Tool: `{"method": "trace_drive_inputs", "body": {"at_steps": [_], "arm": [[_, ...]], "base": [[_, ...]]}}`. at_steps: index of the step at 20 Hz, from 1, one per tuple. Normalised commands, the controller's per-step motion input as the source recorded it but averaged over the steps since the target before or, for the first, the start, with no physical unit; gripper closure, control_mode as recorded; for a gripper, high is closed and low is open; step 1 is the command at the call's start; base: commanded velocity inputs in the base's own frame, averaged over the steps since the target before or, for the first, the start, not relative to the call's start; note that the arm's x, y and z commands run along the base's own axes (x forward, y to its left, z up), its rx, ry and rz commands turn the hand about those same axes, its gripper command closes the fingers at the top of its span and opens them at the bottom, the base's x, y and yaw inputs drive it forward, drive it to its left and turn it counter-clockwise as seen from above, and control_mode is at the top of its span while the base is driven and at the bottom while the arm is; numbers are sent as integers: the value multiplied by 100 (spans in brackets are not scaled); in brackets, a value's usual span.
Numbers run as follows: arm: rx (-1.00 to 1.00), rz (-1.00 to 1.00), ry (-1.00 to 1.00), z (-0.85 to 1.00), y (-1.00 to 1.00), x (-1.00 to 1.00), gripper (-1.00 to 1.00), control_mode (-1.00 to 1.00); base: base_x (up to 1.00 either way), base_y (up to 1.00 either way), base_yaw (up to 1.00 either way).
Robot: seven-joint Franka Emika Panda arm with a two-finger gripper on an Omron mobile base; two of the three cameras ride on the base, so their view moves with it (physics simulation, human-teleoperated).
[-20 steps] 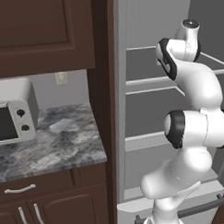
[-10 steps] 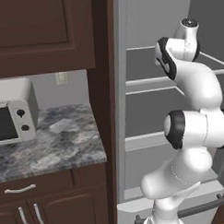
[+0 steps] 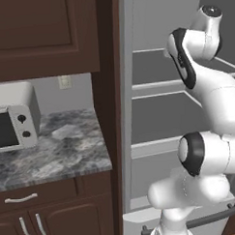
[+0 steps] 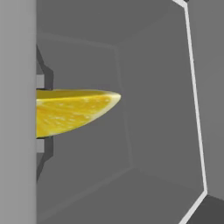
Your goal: There is a bowl on the dining counter. Grab a lemon wedge from the fridge and place it in the bowl. Then get the liquor bottle and glass cup from the cabinet and place them next to the bowl.
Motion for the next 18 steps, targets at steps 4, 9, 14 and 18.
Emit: {"method": "trace_drive_inputs", "body": {"at_steps": [4,9,14,18], "arm": [[0,0,-1,51,49,-100,100,-100],[0,-1,2,12,50,-100,100,-100],[0,-2,7,0,33,-100,100,-100],[0,-2,11,-5,18,-91,100,-100]], "base": [[0,0,0],[0,0,0],[0,0,0],[0,0,0]]}}
